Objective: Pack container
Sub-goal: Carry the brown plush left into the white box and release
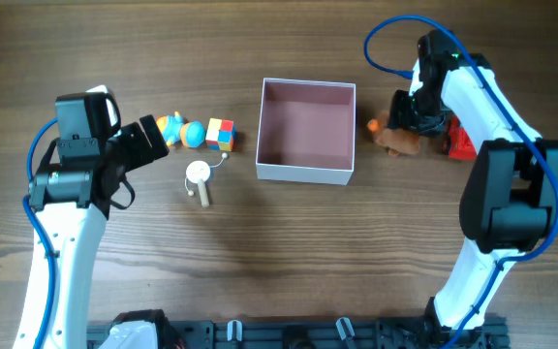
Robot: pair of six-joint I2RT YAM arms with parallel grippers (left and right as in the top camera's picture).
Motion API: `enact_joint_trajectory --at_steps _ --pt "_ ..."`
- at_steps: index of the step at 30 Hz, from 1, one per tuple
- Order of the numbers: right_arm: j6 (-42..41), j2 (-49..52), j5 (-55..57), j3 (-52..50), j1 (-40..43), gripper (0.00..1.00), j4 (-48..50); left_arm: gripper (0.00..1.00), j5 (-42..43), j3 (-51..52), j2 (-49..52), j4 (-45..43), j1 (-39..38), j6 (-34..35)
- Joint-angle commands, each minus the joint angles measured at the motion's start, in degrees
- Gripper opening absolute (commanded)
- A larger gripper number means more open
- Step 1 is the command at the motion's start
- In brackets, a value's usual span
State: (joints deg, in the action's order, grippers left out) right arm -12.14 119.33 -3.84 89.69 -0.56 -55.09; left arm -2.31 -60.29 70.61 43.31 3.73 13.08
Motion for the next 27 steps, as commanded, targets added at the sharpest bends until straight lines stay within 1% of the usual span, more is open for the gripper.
enact_joint_trajectory --at_steps 1,3,8,12,17,19,23,27 --pt "0.0 3.8 1.8 -0.5 -0.3 0.22 -1.5 1.0 -0.8 -1.1 0.3 -0.2 0.3 -1.1" --pt "-0.7 3.5 3.9 -0.5 -0.3 0.05 -2.8 1.0 -0.8 -1.1 0.3 -0.2 0.3 -1.1" --pt "-2.0 -1.2 8.7 0.1 -0.8 0.04 -5.8 1.0 -0.8 -1.1 0.3 -0.2 0.3 -1.1" --pt "-3.0 -10.4 10.1 1.8 -3.8 0.04 -6.8 1.0 -0.8 -1.1 0.3 -0.2 0.3 -1.1" --pt "-5.5 -23.0 9.4 4.2 -12.6 0.04 -6.5 1.0 -0.8 -1.1 0.3 -0.2 0.3 -1.1" --pt "-10.9 -26.9 9.4 4.2 -17.4 0.04 -4.9 1.0 -0.8 -1.1 0.3 -0.2 0.3 -1.1" --pt "-17.7 -28.7 9.5 4.2 -24.7 0.04 -1.5 1.0 -0.8 -1.1 0.3 -0.2 0.3 -1.1" --pt "-23.2 -25.2 11.6 4.1 -29.8 0.04 1.2 1.0 -0.8 -1.1 0.3 -0.2 0.3 -1.1"
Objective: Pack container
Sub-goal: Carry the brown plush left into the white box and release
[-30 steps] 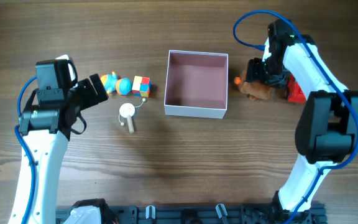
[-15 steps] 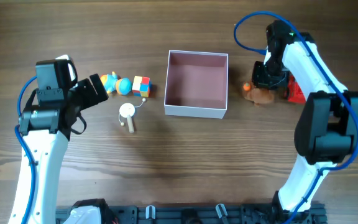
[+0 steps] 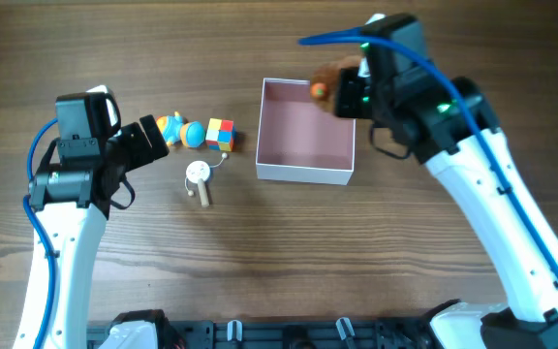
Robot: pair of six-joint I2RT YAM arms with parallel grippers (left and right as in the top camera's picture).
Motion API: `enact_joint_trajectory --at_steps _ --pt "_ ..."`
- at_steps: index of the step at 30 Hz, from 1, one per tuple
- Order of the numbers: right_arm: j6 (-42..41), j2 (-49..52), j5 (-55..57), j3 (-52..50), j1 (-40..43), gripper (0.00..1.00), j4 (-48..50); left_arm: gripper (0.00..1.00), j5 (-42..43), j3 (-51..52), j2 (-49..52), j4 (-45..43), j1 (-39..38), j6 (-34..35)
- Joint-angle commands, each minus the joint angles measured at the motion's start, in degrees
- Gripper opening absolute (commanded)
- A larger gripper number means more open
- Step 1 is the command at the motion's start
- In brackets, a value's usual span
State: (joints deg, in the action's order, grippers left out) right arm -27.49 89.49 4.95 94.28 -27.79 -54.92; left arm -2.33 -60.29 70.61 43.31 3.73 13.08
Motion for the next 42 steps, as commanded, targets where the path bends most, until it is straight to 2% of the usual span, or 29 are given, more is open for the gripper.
enact_joint_trajectory --at_steps 1,6,13,15,16,21,23,24,28,34,38,42 --pt "-9.3 6.0 3.5 -0.5 -3.1 0.04 1.3 1.0 -0.8 -1.1 0.3 -0.2 0.3 -1.1" --pt "-13.1 14.4 2.1 -0.5 -3.6 0.04 2.2 1.0 -0.8 -1.1 0.3 -0.2 0.3 -1.1" --pt "-11.6 24.0 0.5 -0.5 -3.5 0.05 8.3 1.0 -0.8 -1.1 0.3 -0.2 0.3 -1.1" --pt "-9.9 25.7 -0.9 -0.5 -3.5 0.15 10.5 1.0 -0.8 -1.1 0.3 -0.2 0.3 -1.1" --pt "-9.8 26.7 -0.9 -0.5 -3.5 0.32 11.2 1.0 -0.8 -1.1 0.3 -0.2 0.3 -1.1" --pt "-9.7 28.4 -0.7 -0.5 -3.3 0.39 12.8 1.0 -0.8 -1.1 0.3 -0.1 0.3 -1.1" --pt "-8.2 28.4 -0.7 -0.5 -3.3 0.49 13.7 1.0 -0.8 -1.1 0.3 -0.2 0.3 -1.1" --pt "-7.8 28.4 -0.7 -0.5 -3.3 0.57 13.8 1.0 -0.7 -1.1 0.3 -0.2 0.3 -1.1" --pt "-5.3 27.9 -0.7 -0.5 -3.3 0.77 13.6 1.0 -0.8 -1.1 0.3 -0.2 0.3 -1.1" --pt "-2.1 23.2 0.1 -0.5 -3.3 0.88 14.0 1.0 -0.8 -1.1 0.3 -0.2 0.3 -1.1" --pt "0.7 18.7 2.2 -0.5 -3.3 0.9 13.7 1.0 -0.8 -1.1 0.3 -0.2 0.3 -1.1" --pt "2.0 12.5 10.1 -0.4 -2.6 0.93 10.3 1.0 -0.8 -1.1 0.3 -0.2 0.3 -1.1"
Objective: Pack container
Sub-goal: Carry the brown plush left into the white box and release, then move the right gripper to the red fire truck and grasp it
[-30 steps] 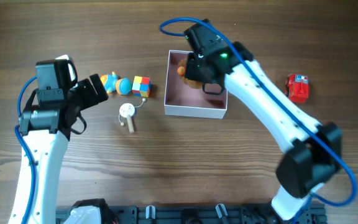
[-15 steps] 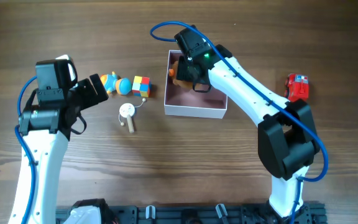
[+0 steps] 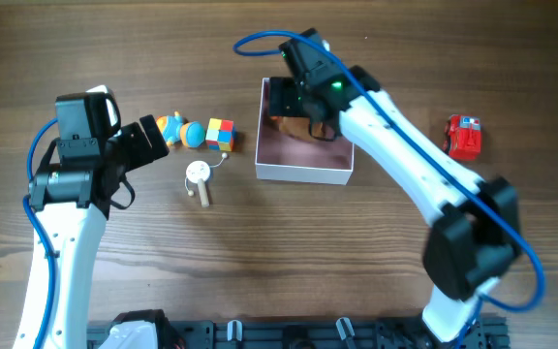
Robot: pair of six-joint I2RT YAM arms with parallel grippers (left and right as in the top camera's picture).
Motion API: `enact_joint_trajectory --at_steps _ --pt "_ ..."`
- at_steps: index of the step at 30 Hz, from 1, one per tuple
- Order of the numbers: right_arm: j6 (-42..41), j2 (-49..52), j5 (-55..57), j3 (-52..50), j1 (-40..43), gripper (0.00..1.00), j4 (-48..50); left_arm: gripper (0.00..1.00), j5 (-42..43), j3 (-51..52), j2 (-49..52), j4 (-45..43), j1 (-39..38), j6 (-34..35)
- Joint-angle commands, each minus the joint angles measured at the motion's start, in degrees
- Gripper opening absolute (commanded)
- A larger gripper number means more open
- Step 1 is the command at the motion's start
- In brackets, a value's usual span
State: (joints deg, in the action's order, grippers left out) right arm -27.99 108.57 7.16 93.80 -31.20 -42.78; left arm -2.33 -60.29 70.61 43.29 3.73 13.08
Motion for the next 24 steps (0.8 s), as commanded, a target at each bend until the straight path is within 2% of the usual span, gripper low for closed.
enact_joint_trajectory --at_steps 1,7,14,24 --pt "2.5 -8.6 9.9 0.0 1.5 0.94 -3.3 1.0 -0.8 -1.1 0.3 -0.1 0.3 -1.1" --pt "2.1 -17.6 10.9 0.0 12.8 0.99 -13.0 1.0 -0.8 -1.1 0.3 -0.1 0.3 -1.1" --pt "2.7 -16.7 5.3 -2.5 30.5 1.0 -17.4 1.0 -0.7 -1.1 0.3 -0.1 0.3 -1.1" --pt "17.8 -8.5 2.2 -12.9 42.8 0.99 -12.5 1.0 -0.8 -1.1 0.3 -0.1 0.3 -1.1"
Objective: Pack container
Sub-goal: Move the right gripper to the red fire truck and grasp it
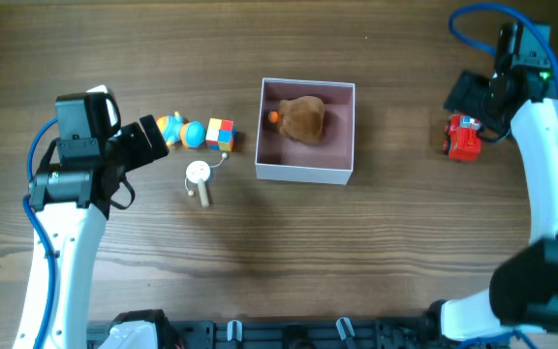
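Note:
An open square box (303,174) with white walls and a pink inside stands mid-table. A brown plush toy (303,118) with an orange beak lies in its far half. My right gripper (465,95) hovers open and empty at the far right, just above a red toy car (464,138). On the left, my left gripper (155,136) is open, its tips beside a blue, orange and yellow toy (184,132). A coloured cube (220,134) sits between that toy and the box. A small white wooden piece (199,179) lies in front of them.
The left arm's body (66,184) and blue cable run down the left side. The right arm (555,184) runs along the right edge. A black rail (289,334) lines the near table edge.
My right gripper was down in the box with the plush toy. Now the toy lies loose in the box, and the gripper is open over the red car at the far right.
My right gripper was at the plush toy beside the red car, right of the box. Then it held the toy above the box's far right corner, then was down inside the box. Now the toy rests there, released. The left arm has stayed still.

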Robot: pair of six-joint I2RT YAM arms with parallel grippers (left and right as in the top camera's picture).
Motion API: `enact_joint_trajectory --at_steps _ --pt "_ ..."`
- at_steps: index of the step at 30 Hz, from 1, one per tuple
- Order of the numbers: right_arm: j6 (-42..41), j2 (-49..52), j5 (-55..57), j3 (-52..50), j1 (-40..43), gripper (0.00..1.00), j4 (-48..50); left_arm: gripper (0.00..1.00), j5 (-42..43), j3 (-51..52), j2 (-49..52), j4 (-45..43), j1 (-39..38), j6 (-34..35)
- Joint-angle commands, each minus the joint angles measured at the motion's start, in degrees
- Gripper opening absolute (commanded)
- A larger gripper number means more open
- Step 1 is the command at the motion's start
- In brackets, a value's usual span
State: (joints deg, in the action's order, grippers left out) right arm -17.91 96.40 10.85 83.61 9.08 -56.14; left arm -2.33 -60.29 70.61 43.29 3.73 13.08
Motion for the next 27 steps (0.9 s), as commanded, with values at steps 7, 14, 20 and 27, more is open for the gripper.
enact_joint_trajectory --at_steps 7,14,20,27 --pt "17.8 10.4 -5.8 -3.0 6.5 0.95 3.0 1.0 -0.8 -1.1 0.3 -0.1 0.3 -1.1" --pt "21.0 13.0 -9.5 -3.0 6.6 0.89 4.1 1.0 -0.8 -1.1 0.3 -0.1 0.3 -1.1" --pt "20.2 14.0 -9.8 -3.4 6.5 0.73 3.1 1.0 -0.8 -1.1 0.3 -0.1 0.3 -1.1" --pt "17.4 14.0 -9.4 -3.5 6.5 0.61 3.1 1.0 -0.8 -1.1 0.3 -0.1 0.3 -1.1"
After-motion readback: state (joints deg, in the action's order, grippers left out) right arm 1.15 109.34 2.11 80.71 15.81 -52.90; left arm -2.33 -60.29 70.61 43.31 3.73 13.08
